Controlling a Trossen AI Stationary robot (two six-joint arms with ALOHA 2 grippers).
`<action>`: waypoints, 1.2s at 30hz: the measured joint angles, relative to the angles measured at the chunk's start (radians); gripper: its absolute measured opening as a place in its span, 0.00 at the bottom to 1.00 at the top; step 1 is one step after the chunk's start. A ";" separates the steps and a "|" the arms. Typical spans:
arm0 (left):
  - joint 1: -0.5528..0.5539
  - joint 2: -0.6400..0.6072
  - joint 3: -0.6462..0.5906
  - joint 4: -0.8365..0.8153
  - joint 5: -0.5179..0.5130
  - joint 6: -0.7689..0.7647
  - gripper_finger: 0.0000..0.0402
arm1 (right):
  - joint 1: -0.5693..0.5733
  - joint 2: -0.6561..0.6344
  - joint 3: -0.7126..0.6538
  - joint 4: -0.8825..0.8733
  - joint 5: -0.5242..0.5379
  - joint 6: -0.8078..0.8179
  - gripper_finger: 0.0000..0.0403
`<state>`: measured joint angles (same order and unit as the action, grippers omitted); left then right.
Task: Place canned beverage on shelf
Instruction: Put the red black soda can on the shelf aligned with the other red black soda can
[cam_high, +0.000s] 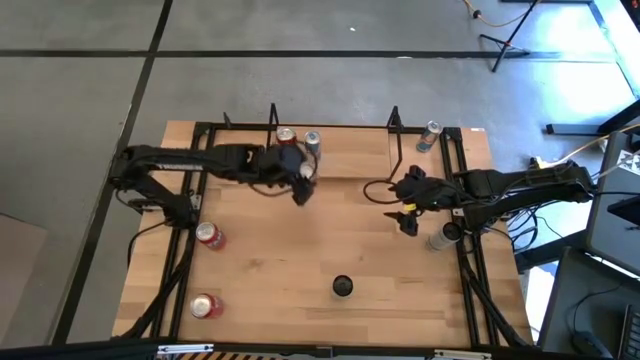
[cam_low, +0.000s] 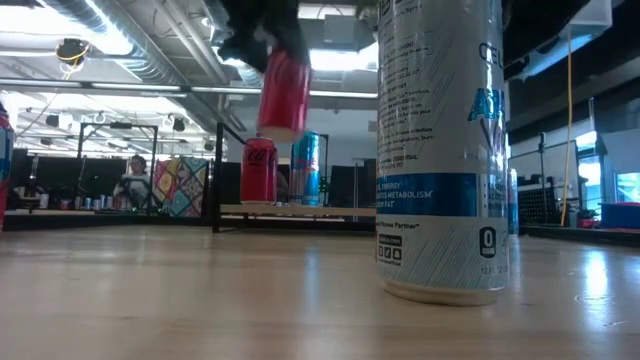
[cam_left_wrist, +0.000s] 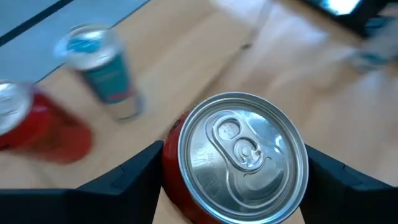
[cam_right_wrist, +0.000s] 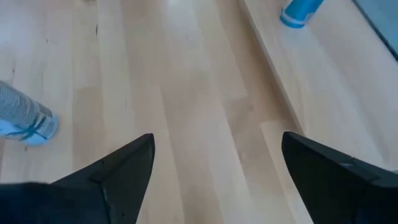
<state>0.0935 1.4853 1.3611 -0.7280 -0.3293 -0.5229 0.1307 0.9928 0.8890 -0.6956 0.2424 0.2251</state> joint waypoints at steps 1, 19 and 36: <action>0.023 0.000 -0.010 -0.002 0.003 -0.002 0.67 | 0.000 0.000 0.000 0.008 0.002 -0.005 0.85; 0.245 0.000 -0.244 0.232 -0.027 -0.022 0.67 | 0.000 0.000 0.000 0.011 0.005 -0.014 0.85; 0.229 -0.024 -0.255 0.240 -0.018 -0.030 0.69 | 0.000 0.000 0.000 0.014 0.012 -0.013 0.85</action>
<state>0.3222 1.4616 1.1065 -0.4878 -0.3469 -0.5525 0.1307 0.9928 0.8886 -0.6819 0.2543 0.2123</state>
